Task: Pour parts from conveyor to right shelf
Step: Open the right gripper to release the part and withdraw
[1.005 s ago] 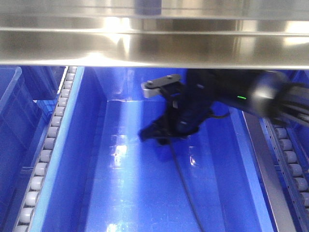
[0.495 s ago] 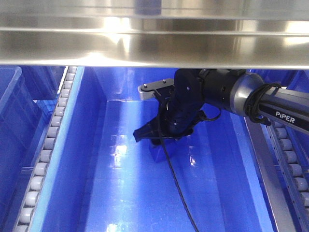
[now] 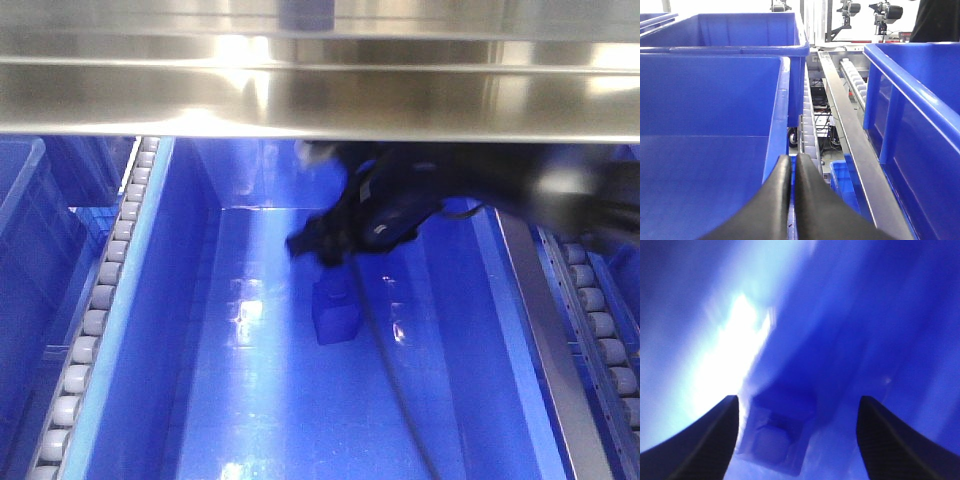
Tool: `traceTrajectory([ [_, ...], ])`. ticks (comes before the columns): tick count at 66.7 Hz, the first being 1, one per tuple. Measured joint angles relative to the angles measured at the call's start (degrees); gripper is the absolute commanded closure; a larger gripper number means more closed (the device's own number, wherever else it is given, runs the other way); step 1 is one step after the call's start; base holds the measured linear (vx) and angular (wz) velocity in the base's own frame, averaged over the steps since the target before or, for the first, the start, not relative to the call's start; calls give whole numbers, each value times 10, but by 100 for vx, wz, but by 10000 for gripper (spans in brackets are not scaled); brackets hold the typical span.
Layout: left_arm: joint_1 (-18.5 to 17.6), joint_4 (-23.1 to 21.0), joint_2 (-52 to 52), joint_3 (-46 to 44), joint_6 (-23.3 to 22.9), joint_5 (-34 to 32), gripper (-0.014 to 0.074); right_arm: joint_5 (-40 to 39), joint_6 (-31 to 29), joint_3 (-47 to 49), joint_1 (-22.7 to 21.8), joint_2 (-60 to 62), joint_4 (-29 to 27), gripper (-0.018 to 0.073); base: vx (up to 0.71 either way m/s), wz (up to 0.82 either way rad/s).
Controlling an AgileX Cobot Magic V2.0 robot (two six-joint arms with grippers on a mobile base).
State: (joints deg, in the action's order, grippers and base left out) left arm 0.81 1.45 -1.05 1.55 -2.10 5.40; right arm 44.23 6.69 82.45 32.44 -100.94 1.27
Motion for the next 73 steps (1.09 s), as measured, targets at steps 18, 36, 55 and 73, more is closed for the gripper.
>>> traceTrajectory([
  [18,0,0,0,0,0,0,603,-123,13,-150,0,119,13,72,0,0],
  [36,0,0,0,0,0,0,603,-183,13,-289,0,267,15,72,0,0],
  [55,0,0,0,0,0,0,603,-193,13,-383,0,454,25,72,0,0],
  [73,0,0,0,0,0,0,603,-185,75,-439,-79,523,69,72,0,0],
])
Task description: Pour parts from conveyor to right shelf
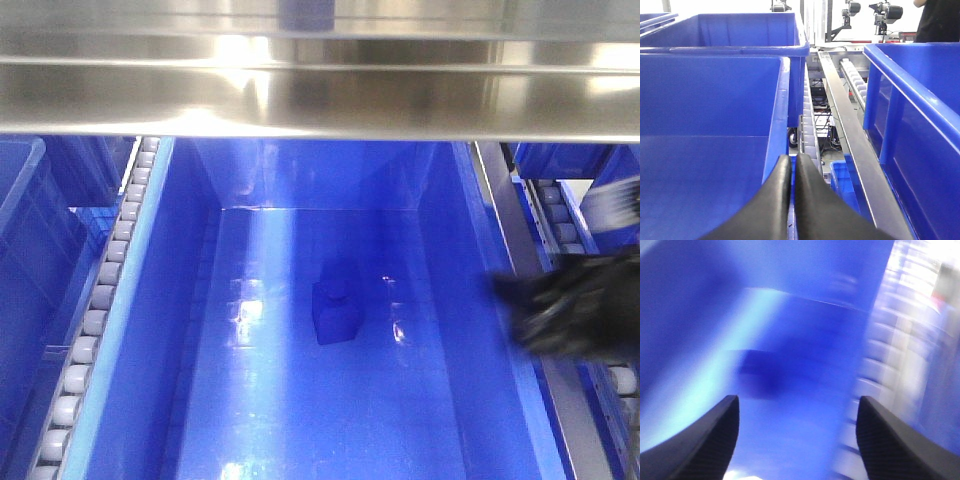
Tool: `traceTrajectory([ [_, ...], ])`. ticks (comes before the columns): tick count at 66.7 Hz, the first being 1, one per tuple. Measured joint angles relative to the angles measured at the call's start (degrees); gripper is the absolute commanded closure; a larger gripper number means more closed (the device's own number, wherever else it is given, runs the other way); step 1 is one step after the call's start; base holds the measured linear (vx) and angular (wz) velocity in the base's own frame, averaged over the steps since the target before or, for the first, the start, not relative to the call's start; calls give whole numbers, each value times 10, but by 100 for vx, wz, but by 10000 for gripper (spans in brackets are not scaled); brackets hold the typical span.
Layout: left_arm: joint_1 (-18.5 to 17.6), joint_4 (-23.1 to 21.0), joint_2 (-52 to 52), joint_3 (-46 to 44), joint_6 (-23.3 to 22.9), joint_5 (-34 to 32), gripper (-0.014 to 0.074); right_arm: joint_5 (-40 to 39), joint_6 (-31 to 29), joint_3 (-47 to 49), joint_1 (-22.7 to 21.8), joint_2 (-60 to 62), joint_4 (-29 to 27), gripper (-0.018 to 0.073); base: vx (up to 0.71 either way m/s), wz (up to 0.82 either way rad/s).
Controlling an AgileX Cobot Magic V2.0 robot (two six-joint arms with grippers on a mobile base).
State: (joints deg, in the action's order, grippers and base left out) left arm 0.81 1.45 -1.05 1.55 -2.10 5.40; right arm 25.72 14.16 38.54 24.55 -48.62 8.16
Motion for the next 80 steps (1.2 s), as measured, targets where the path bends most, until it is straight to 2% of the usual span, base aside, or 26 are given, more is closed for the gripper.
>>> traceTrajectory([
  [14,0,0,0,0,0,0,603,21,8,-4,-126,35,7,72,0,0],
  [25,0,0,0,0,0,0,603,51,-11,-4,-178,74,9,72,0,0],
  [45,0,0,0,0,0,0,603,70,-27,-13,-190,248,33,72,0,0],
  [67,0,0,0,0,0,1,603,69,-27,-175,-190,480,32,76,0,0],
  [80,0,0,0,0,0,0,603,42,-25,-197,-190,477,42,97,0,0],
])
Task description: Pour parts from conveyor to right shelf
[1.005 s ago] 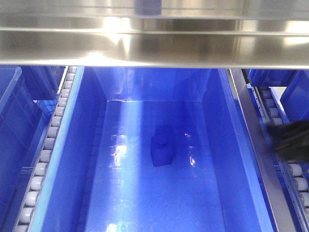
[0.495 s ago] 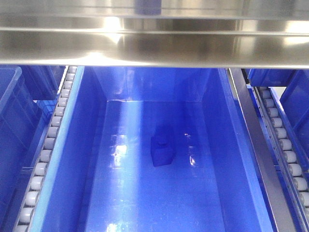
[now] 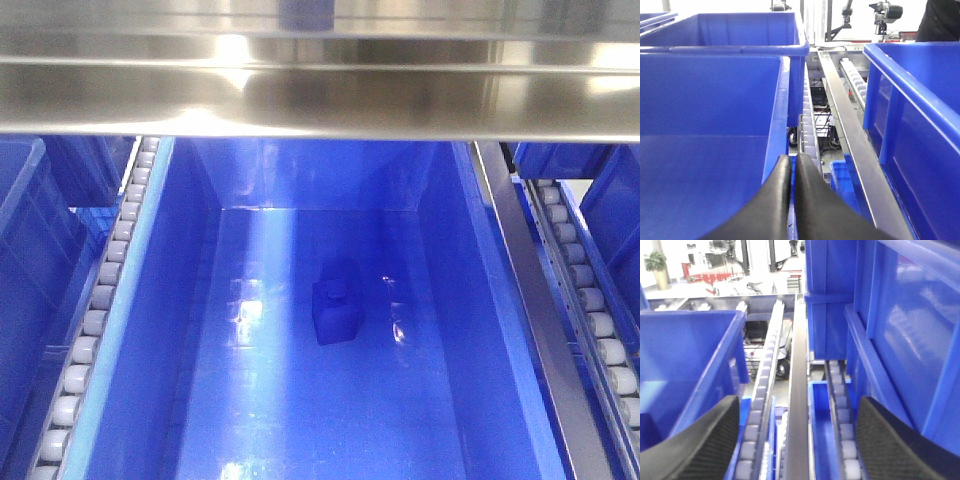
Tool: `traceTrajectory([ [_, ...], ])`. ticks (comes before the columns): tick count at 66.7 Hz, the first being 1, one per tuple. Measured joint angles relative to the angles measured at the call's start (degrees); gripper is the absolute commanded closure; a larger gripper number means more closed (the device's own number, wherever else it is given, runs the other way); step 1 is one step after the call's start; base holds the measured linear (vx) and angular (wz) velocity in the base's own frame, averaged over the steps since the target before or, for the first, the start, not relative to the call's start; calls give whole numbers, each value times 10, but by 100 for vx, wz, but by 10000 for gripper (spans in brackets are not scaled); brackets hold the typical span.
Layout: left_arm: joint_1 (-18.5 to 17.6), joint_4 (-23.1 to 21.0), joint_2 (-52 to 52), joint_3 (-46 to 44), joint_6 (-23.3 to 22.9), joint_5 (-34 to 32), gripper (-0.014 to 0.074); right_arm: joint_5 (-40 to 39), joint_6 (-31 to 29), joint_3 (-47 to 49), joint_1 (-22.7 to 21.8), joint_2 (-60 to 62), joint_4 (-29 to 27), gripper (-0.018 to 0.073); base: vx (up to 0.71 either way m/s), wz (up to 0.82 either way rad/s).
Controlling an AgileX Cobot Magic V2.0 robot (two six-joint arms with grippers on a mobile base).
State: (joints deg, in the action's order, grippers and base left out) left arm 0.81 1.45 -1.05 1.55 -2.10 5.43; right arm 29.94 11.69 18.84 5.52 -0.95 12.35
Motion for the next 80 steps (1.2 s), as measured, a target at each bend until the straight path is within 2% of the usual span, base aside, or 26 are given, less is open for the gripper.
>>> traceTrajectory([
  [7,0,0,0,0,0,0,603,-5,1,-21,0,-25,0,134,0,0],
  [13,0,0,0,0,0,0,603,-21,1,-38,0,-42,3,225,0,0],
  [25,0,0,0,0,0,0,603,-38,1,-50,0,-58,7,570,0,0],
  [80,0,0,0,0,0,0,603,-42,1,-55,-1,-52,7,568,0,0],
])
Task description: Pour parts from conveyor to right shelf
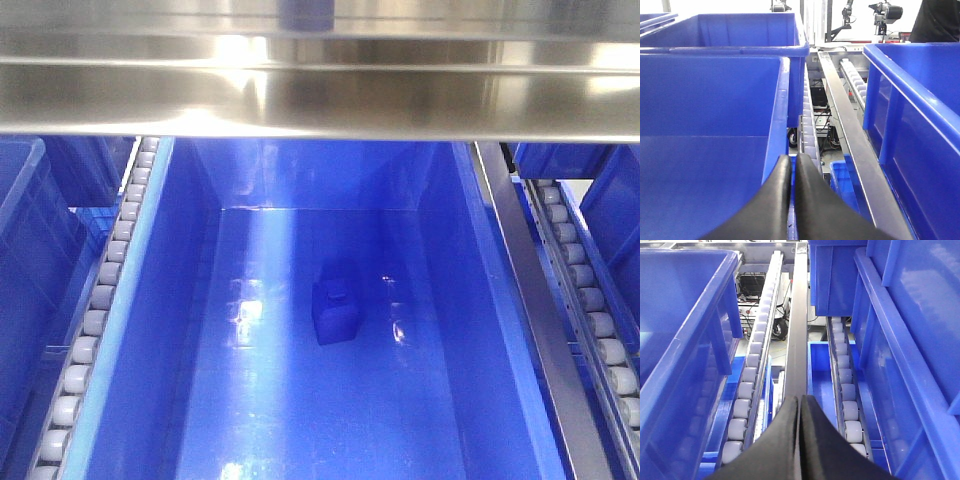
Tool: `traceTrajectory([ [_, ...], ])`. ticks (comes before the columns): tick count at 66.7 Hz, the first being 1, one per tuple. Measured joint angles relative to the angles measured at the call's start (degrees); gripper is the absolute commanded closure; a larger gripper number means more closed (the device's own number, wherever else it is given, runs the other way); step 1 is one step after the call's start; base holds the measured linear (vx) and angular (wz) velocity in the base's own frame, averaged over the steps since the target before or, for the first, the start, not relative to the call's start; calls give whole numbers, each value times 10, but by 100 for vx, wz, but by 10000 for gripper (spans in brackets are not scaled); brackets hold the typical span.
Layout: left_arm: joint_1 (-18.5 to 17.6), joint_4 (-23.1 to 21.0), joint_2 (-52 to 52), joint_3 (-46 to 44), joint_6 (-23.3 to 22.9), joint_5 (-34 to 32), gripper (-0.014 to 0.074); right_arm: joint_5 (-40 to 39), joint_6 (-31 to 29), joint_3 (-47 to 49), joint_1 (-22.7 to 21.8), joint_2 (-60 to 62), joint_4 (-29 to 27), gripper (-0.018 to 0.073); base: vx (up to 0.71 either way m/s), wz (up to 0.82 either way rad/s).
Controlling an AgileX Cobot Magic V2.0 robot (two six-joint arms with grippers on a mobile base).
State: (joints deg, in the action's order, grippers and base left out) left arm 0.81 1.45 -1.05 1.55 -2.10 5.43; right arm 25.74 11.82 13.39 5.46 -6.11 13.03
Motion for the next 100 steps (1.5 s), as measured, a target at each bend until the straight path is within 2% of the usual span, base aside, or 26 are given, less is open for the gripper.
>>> traceTrajectory([
  [11,0,0,0,0,0,0,603,-8,-26,-7,-43,60,-17,568,0,0],
  [19,0,0,0,0,0,0,603,-58,-98,-38,-83,69,-98,568,0,0],
  [25,0,0,0,0,0,0,603,-108,-163,-72,-83,69,-150,568,0,0],
  [35,0,0,0,0,0,0,603,-194,-194,-131,-68,69,-181,568,0,0],
  [44,0,0,0,0,0,0,603,-234,-170,-149,-68,69,-183,568,0,0],
  [68,0,0,0,0,0,0,603,-247,-162,-150,-68,69,-130,568,0,0],
  [100,0,0,0,0,0,0,603,-248,-146,-150,-68,69,-103,568,0,0],
])
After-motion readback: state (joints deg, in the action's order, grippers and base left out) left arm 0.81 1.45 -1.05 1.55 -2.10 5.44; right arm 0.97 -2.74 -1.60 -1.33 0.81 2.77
